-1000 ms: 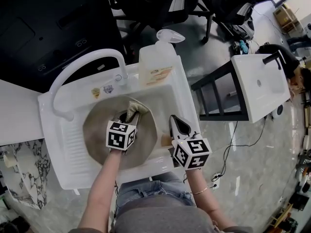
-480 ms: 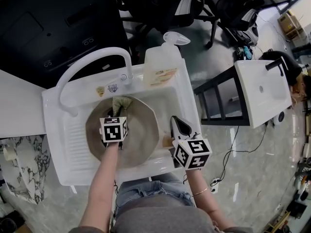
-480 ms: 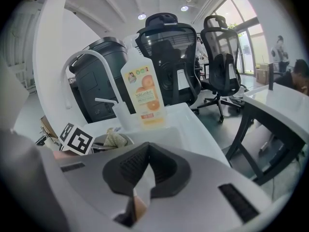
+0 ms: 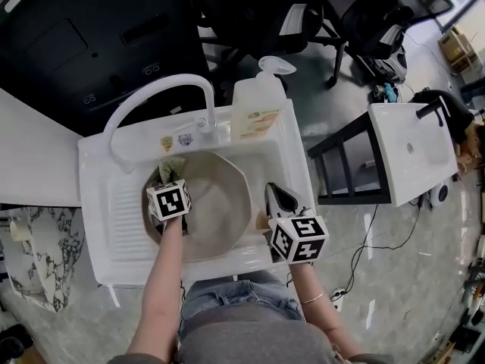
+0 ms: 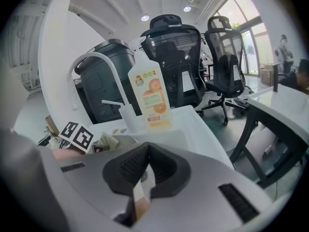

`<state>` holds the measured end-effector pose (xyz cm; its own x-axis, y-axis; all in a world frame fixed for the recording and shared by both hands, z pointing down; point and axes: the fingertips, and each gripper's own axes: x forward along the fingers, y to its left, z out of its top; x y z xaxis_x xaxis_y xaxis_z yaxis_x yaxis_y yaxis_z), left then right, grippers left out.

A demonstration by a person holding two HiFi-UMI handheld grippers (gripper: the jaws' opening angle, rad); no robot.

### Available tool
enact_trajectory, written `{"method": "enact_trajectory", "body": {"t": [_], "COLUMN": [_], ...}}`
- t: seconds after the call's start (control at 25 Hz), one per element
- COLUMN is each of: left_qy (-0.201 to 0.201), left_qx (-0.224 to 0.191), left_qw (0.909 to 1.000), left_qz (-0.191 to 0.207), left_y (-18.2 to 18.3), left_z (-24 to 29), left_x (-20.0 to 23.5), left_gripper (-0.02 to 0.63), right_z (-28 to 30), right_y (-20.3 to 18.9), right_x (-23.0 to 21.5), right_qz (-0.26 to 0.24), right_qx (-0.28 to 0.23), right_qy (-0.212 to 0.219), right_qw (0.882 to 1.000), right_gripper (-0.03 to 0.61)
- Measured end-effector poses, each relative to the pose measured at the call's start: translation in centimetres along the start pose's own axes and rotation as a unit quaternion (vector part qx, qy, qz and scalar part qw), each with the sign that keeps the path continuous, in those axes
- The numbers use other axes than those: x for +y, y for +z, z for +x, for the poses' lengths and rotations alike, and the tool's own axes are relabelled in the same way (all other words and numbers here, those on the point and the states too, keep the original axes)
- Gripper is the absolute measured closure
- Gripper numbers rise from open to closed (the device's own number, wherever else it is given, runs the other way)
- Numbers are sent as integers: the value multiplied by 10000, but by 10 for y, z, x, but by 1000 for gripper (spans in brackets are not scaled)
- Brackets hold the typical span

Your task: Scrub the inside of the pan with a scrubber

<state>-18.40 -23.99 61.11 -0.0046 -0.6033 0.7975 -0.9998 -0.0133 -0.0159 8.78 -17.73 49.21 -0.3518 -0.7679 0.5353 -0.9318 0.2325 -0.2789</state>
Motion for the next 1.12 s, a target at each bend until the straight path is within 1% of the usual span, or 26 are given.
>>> {"method": "enact_trajectory", "body": {"t": [0.12, 0.28, 0.4, 0.48, 0.6, 0.68, 0.72, 0.76, 0.84, 0.92, 0.96, 1.0, 1.04, 1.08, 1.12], "left_qy": [242, 594, 751, 736, 536, 332, 230, 117, -231, -702, -893, -1020, -1078, -1067, -998], "left_qx": [37, -75, -122, -184, -199, -406, -529, -622, -665, -591, -565, -569, -590, -605, -610], "left_qw": [9994, 9970, 9933, 9894, 9834, 9824, 9834, 9856, 9911, 9947, 9944, 9918, 9869, 9796, 9697], "left_qz": [-249, -491, -865, -1235, -1720, -1793, -1718, -1571, -1127, -461, -4, 510, 1046, 1589, 2147], "left_y": [-3, -9, -17, -20, -25, -18, -12, -6, 4, 12, 17, 21, 26, 30, 33], "left_z": [-10, -23, -35, -42, -60, -78, -87, -96, -107, -111, -112, -113, -113, -112, -109], "left_x": [12, 27, 37, 40, 36, 33, 31, 30, 25, 15, 10, 4, 0, -4, -8], "left_gripper": [551, 552, 552, 552, 552, 552, 552, 551, 552, 551, 551, 551, 551, 551, 551], "right_z": [-2, -5, -8, -10, -10, -10, -10, -10, -10, -10, -11, -11, -12, -14, -15], "right_y": [3, 5, 5, 5, 3, 3, 3, 3, 3, 4, 4, 3, 3, 3, 2], "right_x": [4, 11, 17, 21, 27, 31, 32, 34, 35, 36, 36, 36, 36, 36, 36], "right_qz": [-54, -119, -163, -198, -258, -300, -315, -324, -332, -338, -339, -337, -332, -324, -311], "right_qx": [-41, -102, -112, -113, -101, -88, -87, -89, -95, -103, -108, -114, -121, -128, -134], "right_qy": [69, 153, 230, 281, 358, 403, 417, 427, 429, 418, 409, 398, 385, 370, 351], "right_qw": [10000, 9998, 9995, 9993, 9990, 9987, 9986, 9985, 9985, 9985, 9985, 9986, 9986, 9987, 9988], "right_gripper": [568, 568, 568, 568, 568, 568, 568, 568, 568, 568, 568, 568, 568, 568, 568]}}
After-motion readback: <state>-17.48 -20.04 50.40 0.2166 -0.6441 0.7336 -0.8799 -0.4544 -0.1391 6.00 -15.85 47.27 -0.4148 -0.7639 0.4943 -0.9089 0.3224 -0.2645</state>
